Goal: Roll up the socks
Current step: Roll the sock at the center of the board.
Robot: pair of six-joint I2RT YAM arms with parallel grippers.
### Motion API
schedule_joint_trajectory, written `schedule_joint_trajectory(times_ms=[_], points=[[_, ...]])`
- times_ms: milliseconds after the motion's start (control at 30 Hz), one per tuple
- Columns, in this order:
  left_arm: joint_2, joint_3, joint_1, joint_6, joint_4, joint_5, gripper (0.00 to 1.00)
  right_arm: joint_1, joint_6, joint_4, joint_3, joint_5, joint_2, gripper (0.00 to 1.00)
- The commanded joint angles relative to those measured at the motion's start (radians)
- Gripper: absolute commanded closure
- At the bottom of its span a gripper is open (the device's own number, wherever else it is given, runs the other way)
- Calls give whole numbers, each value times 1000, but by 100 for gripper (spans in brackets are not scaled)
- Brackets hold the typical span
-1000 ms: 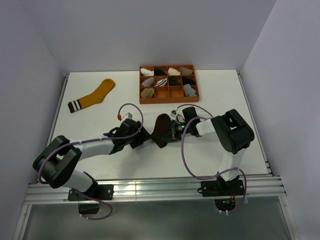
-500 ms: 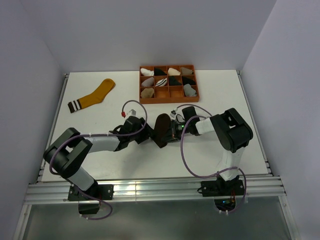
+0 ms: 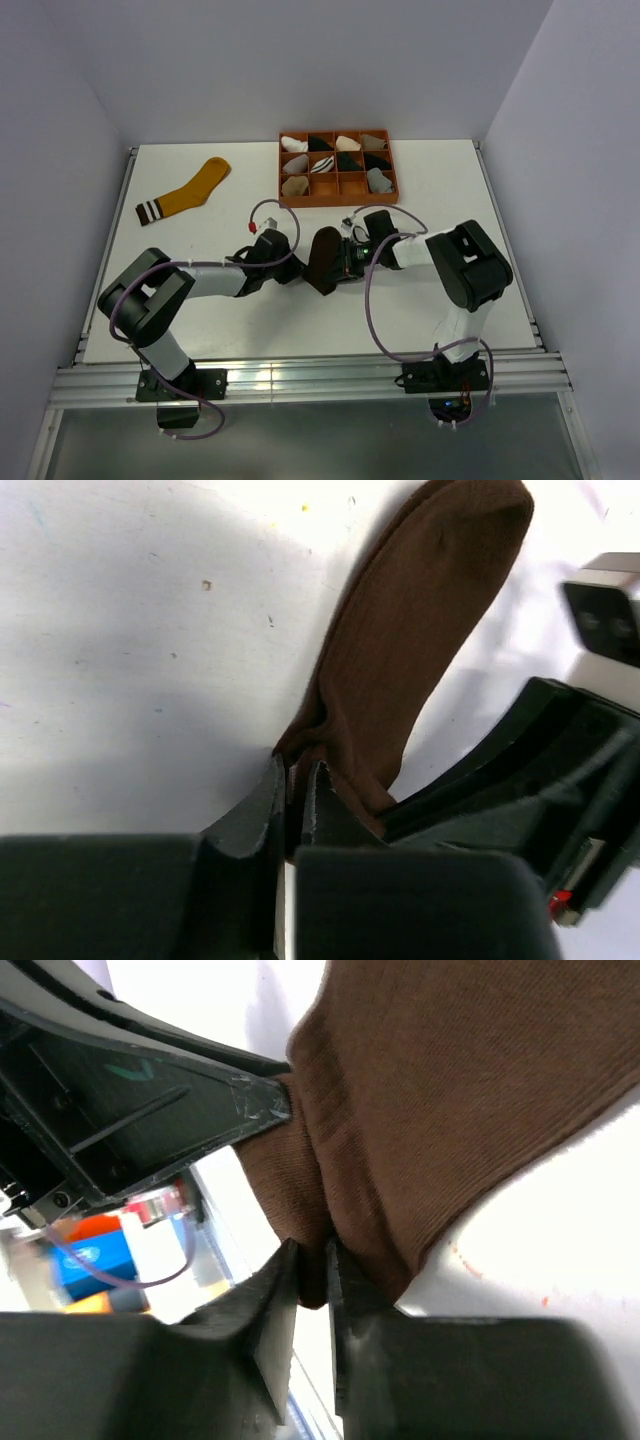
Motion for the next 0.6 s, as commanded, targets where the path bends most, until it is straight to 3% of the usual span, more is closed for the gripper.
schedule_joint_trajectory(times_ms=[0, 33, 133, 167, 233, 400, 567], points=[[27, 26, -21, 45, -155, -5, 100, 25, -97, -58, 16, 118, -125, 75], [26, 32, -21, 53, -177, -8, 100, 36, -114, -76, 13, 144, -156, 68], [16, 62, -23, 85, -255, -26, 100, 91, -204, -133, -3, 301, -293, 60], [12, 78, -23, 108, -299, -31, 100, 112, -255, -150, -12, 433, -331, 58], [6, 99, -21, 136, -367, -39, 100, 192, -299, -189, -29, 557, -423, 55], [-25, 102, -21, 170, -422, -48, 100, 351, -411, -168, -82, 822, -549, 52], [-39, 122, -21, 216, -453, -42, 100, 523, -476, -156, -89, 996, -543, 48]])
